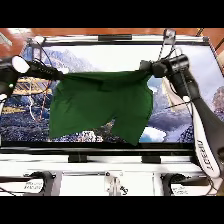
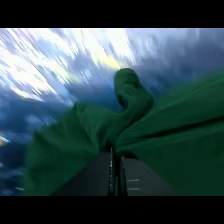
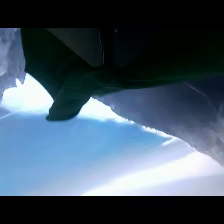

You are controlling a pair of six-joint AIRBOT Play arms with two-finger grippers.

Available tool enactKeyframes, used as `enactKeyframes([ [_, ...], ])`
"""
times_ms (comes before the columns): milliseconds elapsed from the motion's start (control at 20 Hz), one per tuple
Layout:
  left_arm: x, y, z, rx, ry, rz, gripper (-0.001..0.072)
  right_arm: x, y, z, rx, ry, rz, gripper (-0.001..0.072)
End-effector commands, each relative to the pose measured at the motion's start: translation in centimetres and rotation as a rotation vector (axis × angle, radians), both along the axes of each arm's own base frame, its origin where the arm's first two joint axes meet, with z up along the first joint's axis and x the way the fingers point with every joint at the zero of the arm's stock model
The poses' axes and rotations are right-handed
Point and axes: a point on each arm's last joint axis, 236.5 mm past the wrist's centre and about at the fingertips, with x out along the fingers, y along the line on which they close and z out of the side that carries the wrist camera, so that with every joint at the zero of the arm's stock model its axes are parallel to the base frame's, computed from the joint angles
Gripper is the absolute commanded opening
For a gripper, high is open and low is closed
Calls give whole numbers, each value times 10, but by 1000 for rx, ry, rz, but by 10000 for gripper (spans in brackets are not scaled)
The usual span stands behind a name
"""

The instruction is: Fold the shirts.

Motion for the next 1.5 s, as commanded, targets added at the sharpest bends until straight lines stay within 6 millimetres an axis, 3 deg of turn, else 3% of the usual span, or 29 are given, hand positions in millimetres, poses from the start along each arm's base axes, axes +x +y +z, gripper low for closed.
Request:
enactKeyframes([
  [0,-23,-13,-61,-40,222,-21,49,-9,16,-53,93,153,-39,71],
  [50,-27,-12,-63,-56,251,9,182,-10,23,-50,130,154,-39,192],
  [100,-31,-10,-58,-91,283,76,522,-12,25,-43,158,152,-38,525],
  [150,-36,-6,-49,-105,310,106,720,-16,25,-31,178,151,-24,640],
  [250,-46,9,-20,-101,344,109,713,-33,7,-2,163,153,2,640],
  [350,-63,32,11,-99,374,132,712,-66,-32,20,55,209,50,640],
  [450,-93,58,28,-101,427,171,711,-114,-82,21,-77,368,77,636],
  [500,-115,69,29,-98,474,180,711,-137,-98,19,-124,445,142,554],
  [550,-137,79,27,-108,505,203,711,-159,-112,17,-142,521,197,551],
  [650,-177,90,8,-168,542,265,711,-177,-127,12,-76,573,190,551],
  [750,-229,96,-34,-238,606,319,712,-176,-122,6,62,552,188,551],
  [800,-248,88,-52,-304,622,321,713,-173,-117,3,121,535,189,551],
  [900,-272,83,-84,-420,633,385,714,-169,-114,-7,174,524,178,551],
  [1000,-280,92,-109,-475,627,459,713,-174,-111,-20,184,547,179,551],
  [1150,-277,106,-131,-485,616,534,712,-184,-106,-35,209,589,187,551],
  [1450,-267,97,-164,-504,664,469,705,-188,-104,-45,222,609,178,551],
])
